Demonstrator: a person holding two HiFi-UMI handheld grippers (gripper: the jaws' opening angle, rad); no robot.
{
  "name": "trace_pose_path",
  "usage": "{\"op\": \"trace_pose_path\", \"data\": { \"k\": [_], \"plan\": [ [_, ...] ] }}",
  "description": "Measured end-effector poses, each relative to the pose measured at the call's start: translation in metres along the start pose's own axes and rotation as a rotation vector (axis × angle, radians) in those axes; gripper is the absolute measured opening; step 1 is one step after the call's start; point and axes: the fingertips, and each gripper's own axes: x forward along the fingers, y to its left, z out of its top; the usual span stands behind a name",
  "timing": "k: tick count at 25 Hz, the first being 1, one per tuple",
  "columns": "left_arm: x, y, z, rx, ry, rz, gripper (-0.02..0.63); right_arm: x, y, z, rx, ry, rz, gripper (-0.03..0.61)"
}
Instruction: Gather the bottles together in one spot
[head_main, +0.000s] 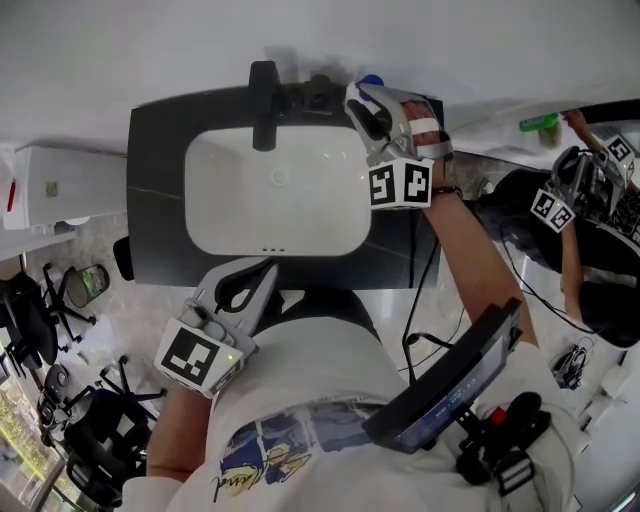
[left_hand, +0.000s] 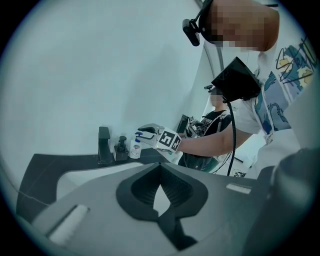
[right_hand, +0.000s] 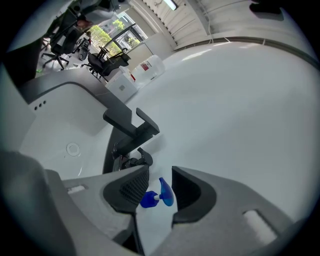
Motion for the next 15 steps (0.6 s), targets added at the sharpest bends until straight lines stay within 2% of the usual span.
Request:
{"op": "trace_pose_path", "data": {
  "k": [9, 15],
  "plan": [
    [-0.022, -0.004, -0.008, 0.036, -0.035, -0.013, 0.003, -0.026, 0.008, 0.026, 0.066, 0.012, -0.014, 0.13],
    [-0.042, -0.001, -0.011, 0.067, -0.045, -0.052, 0.003, -0.051, 0.027, 0.04, 0.136, 0.05, -0.014, 0.092]
  ]
}}
